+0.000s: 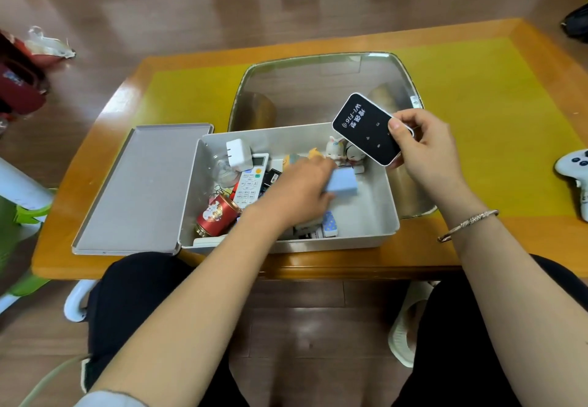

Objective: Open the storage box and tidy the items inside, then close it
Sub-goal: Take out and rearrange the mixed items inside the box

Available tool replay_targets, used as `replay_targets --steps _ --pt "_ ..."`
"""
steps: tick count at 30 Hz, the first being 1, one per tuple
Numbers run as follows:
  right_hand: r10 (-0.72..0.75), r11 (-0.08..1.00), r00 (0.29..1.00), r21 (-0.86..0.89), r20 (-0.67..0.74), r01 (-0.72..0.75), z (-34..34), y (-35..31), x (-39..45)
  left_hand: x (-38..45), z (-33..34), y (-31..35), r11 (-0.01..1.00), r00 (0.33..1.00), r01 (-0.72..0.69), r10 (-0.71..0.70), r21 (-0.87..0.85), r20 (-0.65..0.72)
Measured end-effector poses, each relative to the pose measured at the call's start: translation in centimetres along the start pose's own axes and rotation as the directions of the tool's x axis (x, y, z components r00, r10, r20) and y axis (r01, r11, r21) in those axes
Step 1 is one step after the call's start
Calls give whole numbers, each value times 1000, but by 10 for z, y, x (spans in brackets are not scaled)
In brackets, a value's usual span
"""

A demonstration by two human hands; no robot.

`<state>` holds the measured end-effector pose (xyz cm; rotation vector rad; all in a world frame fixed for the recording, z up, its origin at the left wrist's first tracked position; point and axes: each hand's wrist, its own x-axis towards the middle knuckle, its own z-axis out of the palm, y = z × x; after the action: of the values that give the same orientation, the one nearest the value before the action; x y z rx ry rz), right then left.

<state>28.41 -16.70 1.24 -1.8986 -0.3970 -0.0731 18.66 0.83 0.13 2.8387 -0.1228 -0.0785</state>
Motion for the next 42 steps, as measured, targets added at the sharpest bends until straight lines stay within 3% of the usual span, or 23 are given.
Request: replay_targets --steps 3,7,9,11,13,15,18,20,22,25,33,42 --pt "2 1000 1000 1 14 -2 1 0 -2 -18 -20 -23 972 958 237 -231 11 -168" --pt "5 1000 999 -10 32 -5 4 1 -4 -43 -30 -47 797 768 603 -563 44 -305" --pt "-4 1000 999 -14 41 5 5 1 -5 -52 -30 -53 719 689 693 -646 38 -329" --pt "-8 1000 999 -12 49 9 6 1 -5 -54 -28 -55 681 664 729 -676 74 -320" --pt "-5 1000 998 -20 57 6 6 0 -6 -49 -26 -48 700 692 706 -654 102 -304" --pt "-5 1000 998 -29 60 6 6 0 -6 -41 -22 -35 775 763 624 -575 103 -296" --pt "-5 999 998 -43 58 8 6 1 -5 -24 -11 -10 947 943 312 -298 78 -145" --pt "-4 999 998 -53 56 7 5 3 -4 -13 2 8 993 994 102 -104 65 32" --pt "-6 997 999 -79 49 10 5 5 -3 -1 15 20 995 981 30 -47 91 189" --pt "-12 992 999 -126 47 17 4 7 -4 11 28 24 976 934 35 -109 217 340" --pt "-8 921 980 -379 199 84 7 7 -11 8 31 17 908 914 124 -261 400 311" --pt "-20 855 966 -496 257 150 9 3 -15 1 28 5 940 919 111 -221 323 328"
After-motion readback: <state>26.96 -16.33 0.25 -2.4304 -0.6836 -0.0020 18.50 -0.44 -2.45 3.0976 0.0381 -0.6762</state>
